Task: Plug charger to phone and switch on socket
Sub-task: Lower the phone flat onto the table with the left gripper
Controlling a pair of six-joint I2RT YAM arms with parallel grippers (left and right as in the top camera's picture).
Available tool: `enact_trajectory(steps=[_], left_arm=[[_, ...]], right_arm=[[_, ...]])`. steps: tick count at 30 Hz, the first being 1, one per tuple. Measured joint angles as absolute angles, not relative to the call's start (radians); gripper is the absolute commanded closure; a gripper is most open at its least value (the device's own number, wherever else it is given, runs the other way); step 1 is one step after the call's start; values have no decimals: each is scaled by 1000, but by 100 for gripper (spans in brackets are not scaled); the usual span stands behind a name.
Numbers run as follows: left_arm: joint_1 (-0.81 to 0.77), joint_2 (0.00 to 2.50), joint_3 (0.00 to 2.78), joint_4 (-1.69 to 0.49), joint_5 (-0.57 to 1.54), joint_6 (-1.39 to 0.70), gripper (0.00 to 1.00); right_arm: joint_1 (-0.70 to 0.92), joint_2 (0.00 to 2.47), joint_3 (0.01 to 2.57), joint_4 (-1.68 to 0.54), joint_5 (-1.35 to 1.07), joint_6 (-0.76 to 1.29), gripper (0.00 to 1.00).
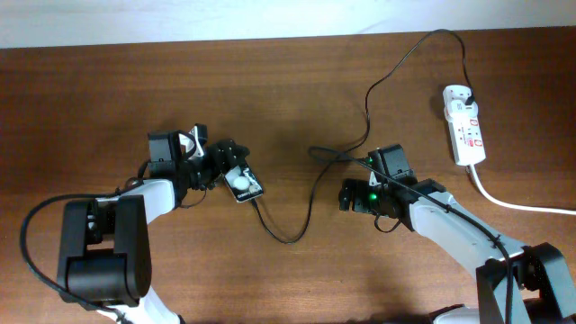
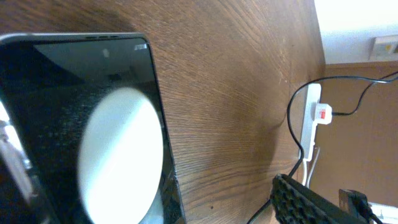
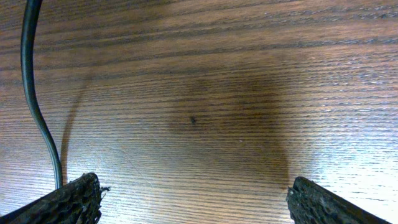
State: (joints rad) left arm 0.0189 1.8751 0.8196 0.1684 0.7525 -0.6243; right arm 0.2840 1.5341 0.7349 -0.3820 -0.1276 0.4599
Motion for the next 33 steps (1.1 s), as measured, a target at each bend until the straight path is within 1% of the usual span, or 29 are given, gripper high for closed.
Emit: enact_trajectory(steps=[4, 8, 10, 12, 14, 24, 31, 32, 33], left_arm=[[19, 1872, 821, 170, 765, -624, 0], [19, 1868, 823, 168, 770, -624, 1], [19, 1868, 825, 164, 770, -624, 5], [19, 1868, 826, 152, 767, -624, 4], [19, 1866, 829, 135, 767, -623, 1], [30, 1846, 850, 2, 766, -606, 1], [41, 1838, 850, -15, 740, -601, 1], [42, 1835, 850, -15, 727, -601, 2], [42, 1831, 850, -15, 710, -601, 15]], right_arm=[[284, 1534, 735, -382, -128, 460, 1], [284, 1534, 735, -382, -128, 460, 1], [284, 1534, 735, -382, -128, 460, 1], [284, 1534, 735, -382, -128, 460, 1], [284, 1534, 735, -382, -128, 459, 1], [284, 1534, 735, -382, -128, 459, 1], [284, 1534, 735, -382, -128, 460, 1], [284, 1534, 735, -382, -128, 459, 1], [284, 1534, 735, -382, -128, 460, 1]])
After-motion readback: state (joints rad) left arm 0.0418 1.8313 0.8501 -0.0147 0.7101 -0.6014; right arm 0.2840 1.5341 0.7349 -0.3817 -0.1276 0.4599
